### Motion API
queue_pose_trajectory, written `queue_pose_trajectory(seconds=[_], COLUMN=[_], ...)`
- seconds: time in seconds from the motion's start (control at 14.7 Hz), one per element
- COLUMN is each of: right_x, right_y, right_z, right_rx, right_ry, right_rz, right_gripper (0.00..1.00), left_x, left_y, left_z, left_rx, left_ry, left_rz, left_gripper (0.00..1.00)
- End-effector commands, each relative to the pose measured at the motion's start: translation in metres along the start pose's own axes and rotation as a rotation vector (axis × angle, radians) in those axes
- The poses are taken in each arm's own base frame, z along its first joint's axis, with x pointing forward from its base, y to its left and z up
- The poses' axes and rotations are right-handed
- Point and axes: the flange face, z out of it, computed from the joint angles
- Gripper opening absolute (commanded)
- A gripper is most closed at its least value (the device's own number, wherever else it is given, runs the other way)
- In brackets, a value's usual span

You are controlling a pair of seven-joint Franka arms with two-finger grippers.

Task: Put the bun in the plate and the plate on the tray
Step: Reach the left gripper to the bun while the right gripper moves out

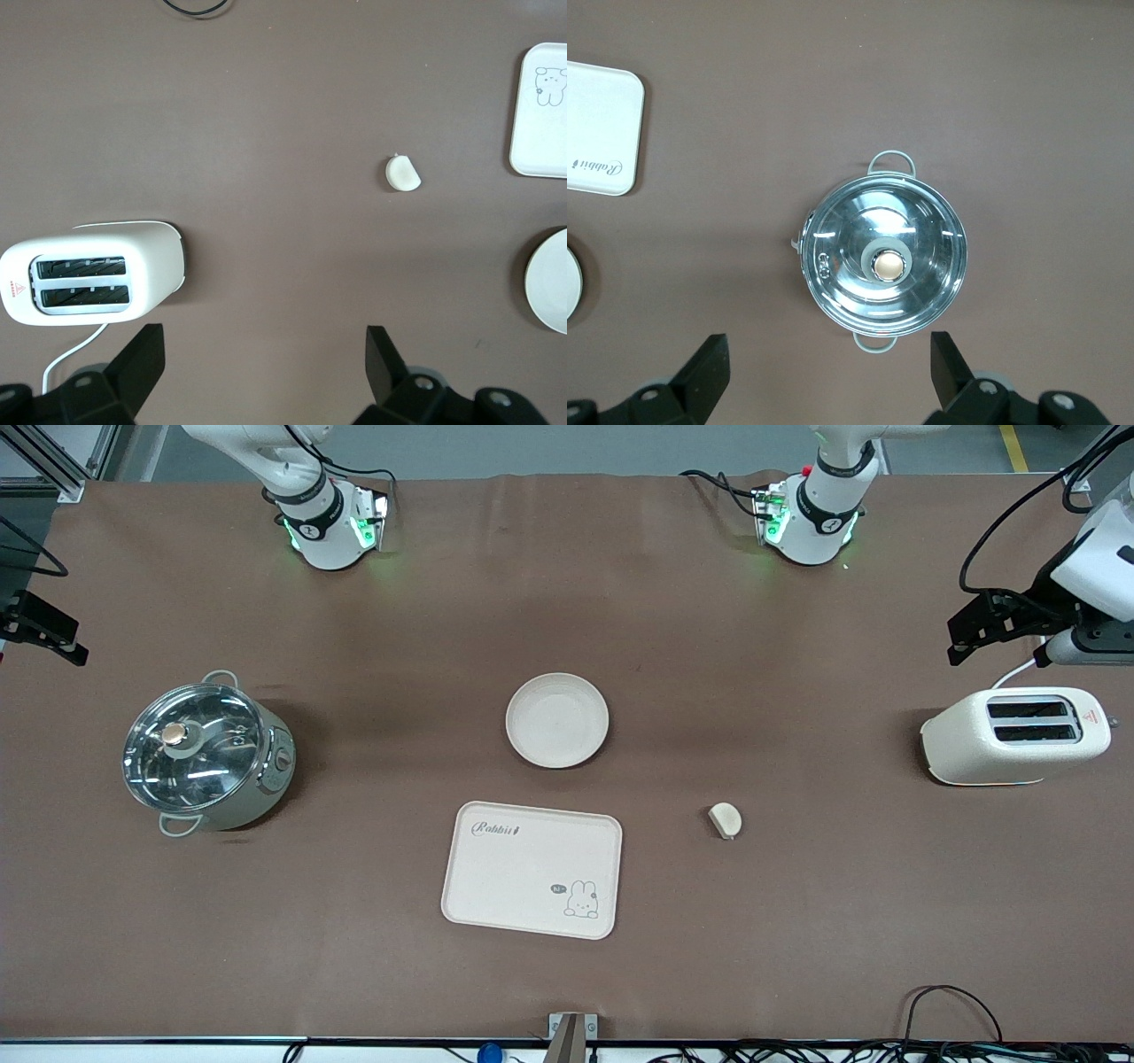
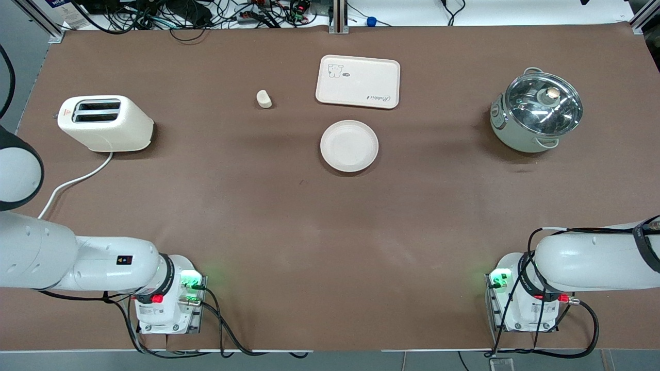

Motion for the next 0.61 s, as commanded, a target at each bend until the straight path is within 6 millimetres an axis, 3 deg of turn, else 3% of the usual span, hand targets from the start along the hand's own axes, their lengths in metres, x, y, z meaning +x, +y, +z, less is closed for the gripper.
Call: queue_pose_trajectory(seconds=[0.0, 0.14, 0.27, 0.41, 0.54], right_x=[0.001, 0.001, 0.001, 0.003, 0.01], right_y=[0.003, 0.003, 0.0, -0.002, -0.016], right_z=[-0.002, -0.003, 0.0, 0.011, 0.044], right_rx=[-0.012, -0.009, -0.002, 0.009, 0.083], right_ry=[0.0, 0.003, -0.003, -0.029, -0.08], right_rz=[-0.01, -0.007, -0.01, -0.011, -0.022], right_gripper=[1.0, 1.0, 1.0, 1.0, 1.0], left_x=[0.001, 0.002, 0.02, 0.054, 0.08], left_y=[-0.005, -0.004, 0.017, 0.058, 0.089], left_z=[-0.005, 0.004, 0.071, 0.142, 0.22], left_rx=[-0.001, -0.008, -0.018, -0.086, -0.102], left_ry=[-0.01, -0.033, -0.147, -0.155, -0.162], left_rz=[0.025, 0.016, 0.037, -0.027, -0.127], left_gripper=[1.0, 1.0, 1.0, 1.0, 1.0])
